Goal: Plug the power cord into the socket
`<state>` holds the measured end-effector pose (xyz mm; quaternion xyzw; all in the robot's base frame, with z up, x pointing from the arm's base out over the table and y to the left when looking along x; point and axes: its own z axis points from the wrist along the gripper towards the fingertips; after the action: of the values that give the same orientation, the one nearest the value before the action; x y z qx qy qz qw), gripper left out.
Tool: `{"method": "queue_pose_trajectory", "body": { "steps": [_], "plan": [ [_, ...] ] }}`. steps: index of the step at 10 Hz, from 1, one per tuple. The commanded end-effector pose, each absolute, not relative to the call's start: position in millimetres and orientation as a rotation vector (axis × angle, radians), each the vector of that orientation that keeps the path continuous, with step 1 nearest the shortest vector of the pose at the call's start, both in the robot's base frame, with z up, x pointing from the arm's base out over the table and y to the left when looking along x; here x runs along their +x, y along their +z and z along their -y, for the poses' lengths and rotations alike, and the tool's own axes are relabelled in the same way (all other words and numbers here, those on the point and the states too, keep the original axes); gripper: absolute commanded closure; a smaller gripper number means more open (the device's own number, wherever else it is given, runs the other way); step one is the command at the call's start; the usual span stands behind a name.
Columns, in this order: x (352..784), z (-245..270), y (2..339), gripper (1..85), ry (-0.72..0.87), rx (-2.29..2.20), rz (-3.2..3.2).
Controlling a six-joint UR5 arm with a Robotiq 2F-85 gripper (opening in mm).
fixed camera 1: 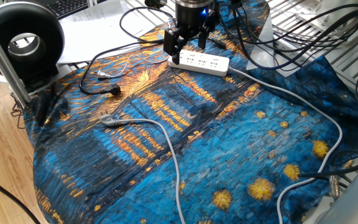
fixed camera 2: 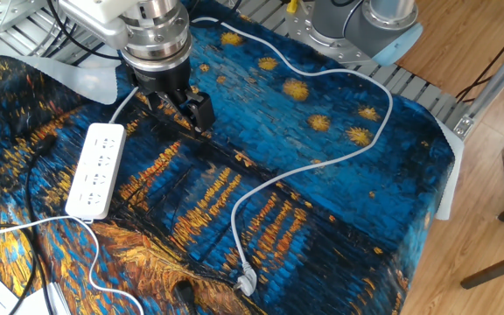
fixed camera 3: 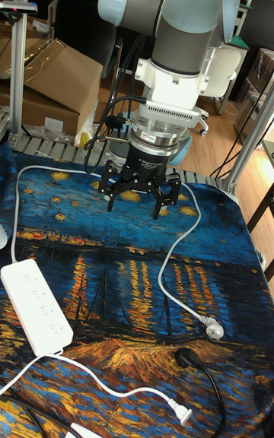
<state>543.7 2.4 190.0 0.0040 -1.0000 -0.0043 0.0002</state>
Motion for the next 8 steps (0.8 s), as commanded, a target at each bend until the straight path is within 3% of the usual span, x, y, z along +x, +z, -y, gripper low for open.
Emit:
{"method": "queue_pose_trajectory", "body": {
  "steps": [1, 2, 8],
  "plan": [
    [544, -5, 190, 1.7, -0.014, 0.012, 3.141],
    [572, -7, 191, 84.3, -0.011, 0.146, 3.248],
    [573, -12, 184, 84.3, 0.005, 0.127, 3.244]
  ]
}}
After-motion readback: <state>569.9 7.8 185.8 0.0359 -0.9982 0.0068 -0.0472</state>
